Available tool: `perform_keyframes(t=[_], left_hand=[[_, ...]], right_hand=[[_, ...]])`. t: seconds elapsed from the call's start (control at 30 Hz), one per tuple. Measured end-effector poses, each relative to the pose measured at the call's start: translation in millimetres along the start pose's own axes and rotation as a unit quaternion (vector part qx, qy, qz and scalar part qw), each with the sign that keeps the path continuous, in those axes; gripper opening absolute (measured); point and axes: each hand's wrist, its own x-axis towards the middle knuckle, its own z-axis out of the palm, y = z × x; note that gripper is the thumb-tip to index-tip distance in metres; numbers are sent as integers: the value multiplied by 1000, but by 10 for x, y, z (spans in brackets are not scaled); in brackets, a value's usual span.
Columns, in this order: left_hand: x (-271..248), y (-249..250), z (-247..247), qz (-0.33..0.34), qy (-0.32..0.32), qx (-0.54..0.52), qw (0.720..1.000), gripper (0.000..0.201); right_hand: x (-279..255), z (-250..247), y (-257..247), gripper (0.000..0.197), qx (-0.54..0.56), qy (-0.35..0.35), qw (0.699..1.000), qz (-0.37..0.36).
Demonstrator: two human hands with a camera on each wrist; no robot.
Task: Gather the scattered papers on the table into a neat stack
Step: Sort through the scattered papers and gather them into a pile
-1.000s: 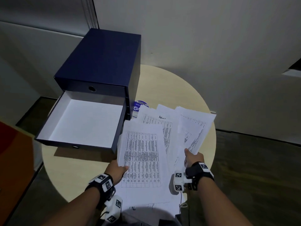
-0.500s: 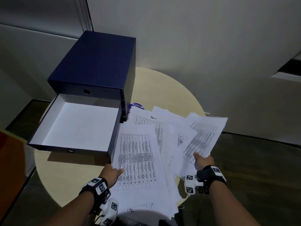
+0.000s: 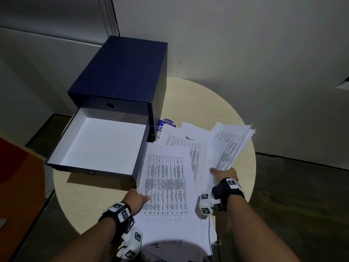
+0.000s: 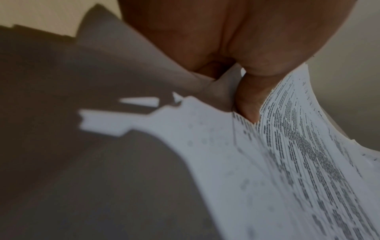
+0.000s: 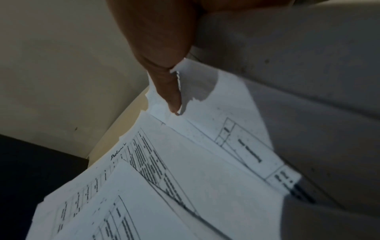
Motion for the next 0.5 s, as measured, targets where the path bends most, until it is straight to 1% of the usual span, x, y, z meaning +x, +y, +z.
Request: perform_keyframes(t=[0.1,0.13,0.2,0.23,0.27,0.3,0.37,0.4,0.43,0.47,0.5], left_hand=[[41,-21,14,7,22,-26,999,61],[57,-34,18,8,23,-30,999,59],[70,-36,20,10,20,-36,999,52],[66,-28,12,7,18,-41,999,51],[80,-38,13,7,15,-49,999,55],[98,-49,9,4,13,-48,999,63],[103,-50,2,-14,-2,-25,1000,79],[100,-51,5,-27,-6,-20,999,79],[99,-47,11,-32,-6,-19,999,75],[99,-46,15,-24,-2,-23,999,68],[89,-44,12,-11,5,-34,999,61]], right_hand=[[56,-9,57,64,39,-18,999,15],[57,-29,68,65,52,-23,998,29],[47,-56,72,74,91,-31,995,40],[93,-72,105,79,116,-21,992,41],[103,-108,120,82,133,-15,990,48],[145,-141,143,80,157,-5,986,53],[184,-233,151,62,180,14,982,56],[164,-294,125,54,179,22,982,52],[155,-360,103,50,175,33,983,38],[102,-449,57,50,175,40,984,21],[88,-525,27,56,183,62,981,4]])
